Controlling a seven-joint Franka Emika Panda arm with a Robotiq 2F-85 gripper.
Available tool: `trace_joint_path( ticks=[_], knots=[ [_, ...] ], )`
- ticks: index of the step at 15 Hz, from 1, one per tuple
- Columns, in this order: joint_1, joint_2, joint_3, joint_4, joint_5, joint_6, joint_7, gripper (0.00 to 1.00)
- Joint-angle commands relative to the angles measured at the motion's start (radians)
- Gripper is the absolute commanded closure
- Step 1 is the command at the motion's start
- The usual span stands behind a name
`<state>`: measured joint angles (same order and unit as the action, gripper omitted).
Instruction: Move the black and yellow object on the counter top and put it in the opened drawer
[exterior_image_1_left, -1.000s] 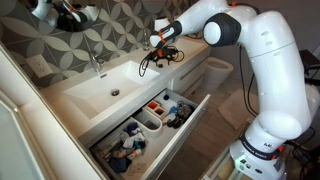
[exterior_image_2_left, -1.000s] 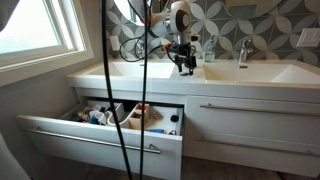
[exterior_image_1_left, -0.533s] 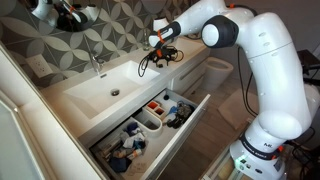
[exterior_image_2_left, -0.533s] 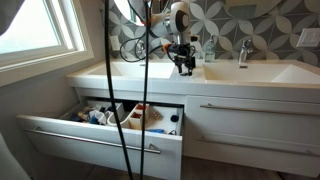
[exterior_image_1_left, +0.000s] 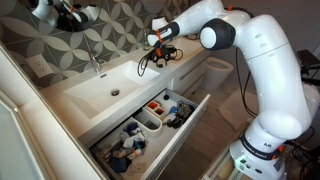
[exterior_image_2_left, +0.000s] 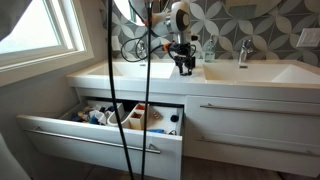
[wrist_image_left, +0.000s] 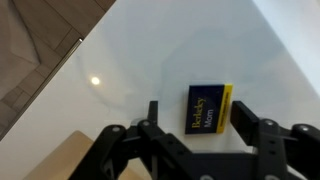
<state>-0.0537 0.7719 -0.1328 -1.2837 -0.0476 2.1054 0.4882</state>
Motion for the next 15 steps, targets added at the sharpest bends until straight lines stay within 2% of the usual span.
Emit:
trace_joint_path(
  ticks=[1,4,6,9,12,13,15],
  knots=[
    [-0.011,0.049,0.006,0.085,0.034,-0.045,-0.051,0.22],
    [-0.019,0.065,0.014,0.11,0.046,-0.055,-0.079,0.22],
    [-0.022,0.075,0.016,0.127,0.054,-0.064,-0.094,0.33],
    [-0.023,0.081,0.018,0.141,0.064,-0.077,-0.107,0.58],
    [-0.024,0.086,0.02,0.156,0.075,-0.082,-0.118,0.79],
    [-0.024,0.085,0.019,0.16,0.074,-0.087,-0.12,0.78],
    [-0.023,0.081,0.018,0.162,0.072,-0.091,-0.123,0.89]
  ],
)
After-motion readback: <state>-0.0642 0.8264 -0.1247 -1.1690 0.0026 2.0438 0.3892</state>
